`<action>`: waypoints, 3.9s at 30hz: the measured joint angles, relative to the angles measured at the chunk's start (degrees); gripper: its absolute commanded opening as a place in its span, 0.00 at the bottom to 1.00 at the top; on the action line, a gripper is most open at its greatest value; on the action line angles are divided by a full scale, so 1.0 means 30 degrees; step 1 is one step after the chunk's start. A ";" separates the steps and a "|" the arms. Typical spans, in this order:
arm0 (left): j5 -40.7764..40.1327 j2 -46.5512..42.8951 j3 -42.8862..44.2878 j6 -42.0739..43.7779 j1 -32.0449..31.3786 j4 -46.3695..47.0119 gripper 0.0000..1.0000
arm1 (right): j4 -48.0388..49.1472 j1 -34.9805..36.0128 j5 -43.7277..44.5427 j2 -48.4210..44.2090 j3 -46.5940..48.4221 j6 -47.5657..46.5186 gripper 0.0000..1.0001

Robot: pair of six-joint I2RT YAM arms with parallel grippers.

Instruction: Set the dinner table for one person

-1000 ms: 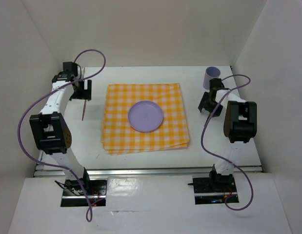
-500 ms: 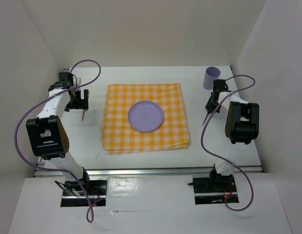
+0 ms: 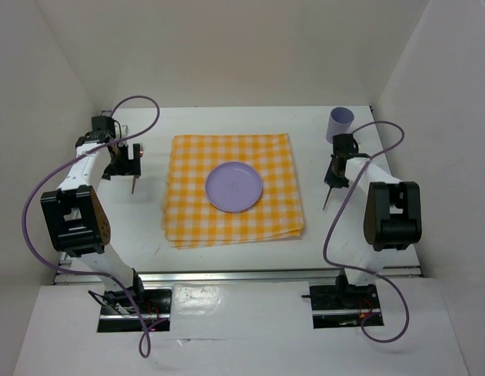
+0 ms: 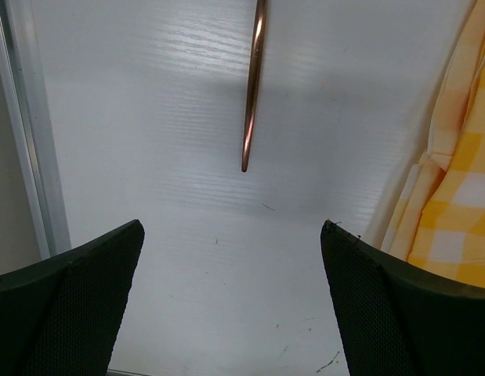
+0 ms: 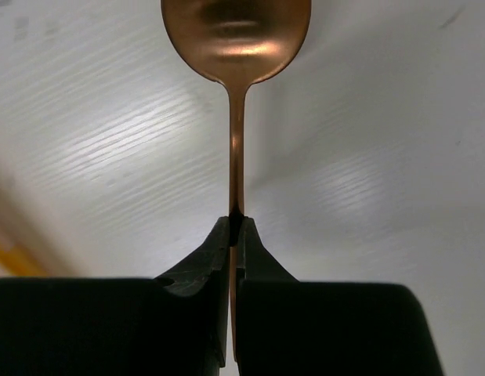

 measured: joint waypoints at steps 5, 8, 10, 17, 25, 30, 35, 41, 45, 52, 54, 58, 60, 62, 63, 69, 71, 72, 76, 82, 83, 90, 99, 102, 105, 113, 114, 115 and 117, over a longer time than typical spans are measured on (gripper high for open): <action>0.0007 0.0000 0.0000 0.0007 0.0102 0.0015 0.99 | -0.0284 0.4452 0.1435 -0.1719 0.0605 -0.0204 0.00; 0.0007 0.0000 0.0000 0.0000 0.0211 0.0015 0.99 | -0.0066 0.7096 0.1100 -0.1800 0.1319 -0.0255 0.00; 0.0007 0.0000 0.0000 0.0007 0.0255 0.0007 0.99 | 0.0160 0.8138 0.0517 -0.1778 0.1362 -0.0255 0.00; 0.0007 0.0000 0.0000 0.0000 0.0270 0.0000 0.99 | 0.0277 0.8823 -0.0393 0.0291 0.1362 0.0182 0.00; 0.0007 0.0000 0.0000 0.0007 0.0270 0.0000 0.99 | 0.0277 0.9916 -0.1093 0.1443 0.1362 0.1406 0.00; -0.0007 0.0000 0.0000 0.0022 0.0291 0.0000 0.99 | 0.0284 0.9938 -0.1224 0.1931 0.1362 0.1872 0.00; -0.0007 0.0000 0.0000 0.0051 0.0415 0.0000 0.99 | 0.0109 0.9938 -0.1231 0.2339 0.1727 0.2047 0.04; -0.0146 0.0007 0.0007 0.0080 0.0430 -0.0007 0.99 | 0.0095 0.9938 -0.1202 0.2390 0.1785 0.2025 0.02; -0.0168 0.0029 0.0058 0.0080 0.0430 0.0000 0.99 | -0.0036 0.9938 -0.0976 0.2390 0.1923 0.1858 0.00; -0.0168 0.0036 0.0058 0.0080 0.0430 -0.0066 0.99 | -0.0262 0.9938 -0.0233 0.2390 0.2761 0.1290 0.00; -0.0168 0.0036 0.0058 0.0080 0.0430 -0.0080 0.99 | -0.0270 0.9938 -0.0131 0.2419 0.3147 0.1129 0.00; -0.0168 0.0058 0.0087 0.0102 0.0430 -0.0153 0.99 | -0.0226 0.9814 -0.0080 0.2834 0.3825 0.0940 0.00; -0.0160 0.0160 0.0219 0.0109 0.0430 -0.0189 0.99 | -0.0168 0.9668 -0.0270 0.3198 0.3927 0.0896 0.02; -0.0160 0.0437 0.0568 0.0175 0.0430 -0.0284 0.99 | -0.0182 0.9362 -0.0481 0.3679 0.3927 0.0903 0.06; -0.0168 0.0597 0.0750 0.0197 0.0430 -0.0284 0.99 | -0.0160 0.9224 -0.0663 0.3905 0.3927 0.0933 0.09; -0.0168 0.1639 0.1923 0.0510 0.0430 -0.0342 0.99 | -0.0044 0.9049 -0.1282 0.3978 0.4014 0.0765 0.67; -0.0168 0.2018 0.2361 0.0525 0.0430 -0.0372 0.99 | 0.0022 0.9092 -0.1428 0.3971 0.4029 0.0678 0.76; -0.0160 0.2288 0.2659 0.0539 0.0430 -0.0364 0.98 | 0.0022 0.9107 -0.1443 0.3942 0.4029 0.0597 0.77; -0.0415 0.3723 0.3840 0.0685 0.0270 -0.0211 0.92 | -0.0350 0.9092 -0.1239 0.3555 0.4029 0.0576 0.78; -0.0874 0.8182 0.7373 0.1151 -0.0328 -0.0444 0.81 | -0.1406 0.9063 -0.1151 0.1872 0.4954 0.0568 0.80; -0.0882 0.8976 0.7970 0.1173 -0.0415 -0.0503 0.81 | -0.1443 0.9063 -0.1137 0.1581 0.5231 0.0568 0.80; -0.0831 1.0338 0.8750 0.1581 -0.0619 -0.0525 0.73 | -0.1566 0.9063 -0.0816 -0.0393 0.6506 0.0503 0.80; -0.0073 1.0790 0.9260 0.1530 -0.0663 -0.1253 0.43 | -0.2237 0.9063 -0.0226 -0.0627 0.7373 0.0204 0.80; 0.0597 1.0681 0.9056 0.1472 -0.0663 -0.1399 0.00 | -0.2244 0.9063 -0.0044 -0.0780 0.7417 0.0131 0.80; 0.1042 1.0885 0.9442 0.1494 -0.0663 -0.1953 0.00 | -0.2244 0.9056 0.0095 -0.0911 0.7417 0.0087 0.80; 0.2186 1.0673 0.9318 0.0627 -0.0393 -0.2412 0.00 | -0.2317 0.9063 0.0670 -0.1741 0.7038 0.0073 0.80; 0.2484 1.0499 0.9107 0.0342 -0.0321 -0.2557 0.00 | -0.2324 0.9056 0.0772 -0.1931 0.6943 0.0073 0.81; 0.2812 1.0258 0.8837 -0.0095 -0.0306 -0.2856 0.00 | -0.2310 0.9056 0.0816 -0.2106 0.6819 0.0073 0.82; 0.3075 0.9457 0.8291 -0.0721 -0.0335 -0.3636 0.00 | -0.2324 0.9056 0.0874 -0.2441 0.6579 0.0073 0.82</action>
